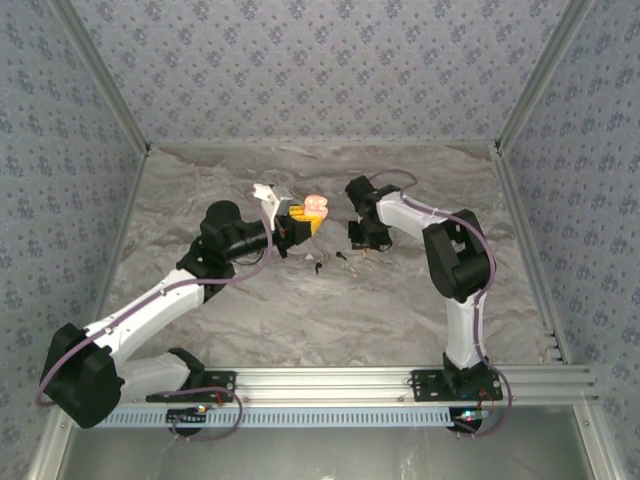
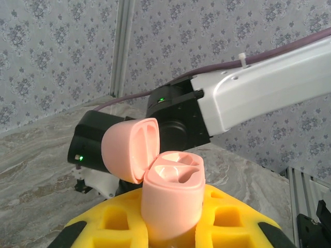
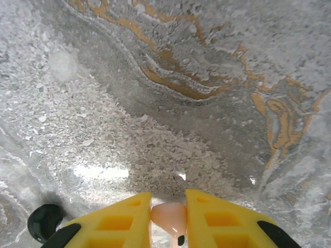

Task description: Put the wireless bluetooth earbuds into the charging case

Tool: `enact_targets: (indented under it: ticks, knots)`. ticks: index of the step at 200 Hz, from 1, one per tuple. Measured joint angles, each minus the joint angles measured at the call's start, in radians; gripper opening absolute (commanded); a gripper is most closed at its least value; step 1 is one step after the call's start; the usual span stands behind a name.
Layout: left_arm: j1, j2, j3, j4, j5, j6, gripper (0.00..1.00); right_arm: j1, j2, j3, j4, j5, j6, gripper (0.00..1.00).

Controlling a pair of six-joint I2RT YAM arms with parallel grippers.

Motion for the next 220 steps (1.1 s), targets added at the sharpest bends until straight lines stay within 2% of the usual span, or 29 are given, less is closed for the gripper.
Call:
enact_targets:
  ticks: [113,220]
  knots:
    - [-0.006,0.002,-0.042,0.027,-0.077,-0.012,0.14,-0.031,-0.211,-0.15,0.146,-0.041,-0.024,0.2]
    - [-0.005,0.053,-0.047,0.063,-0.144,-0.029,0.14,-0.034,-0.416,-0.194,0.174,-0.082,-0.05,0.2]
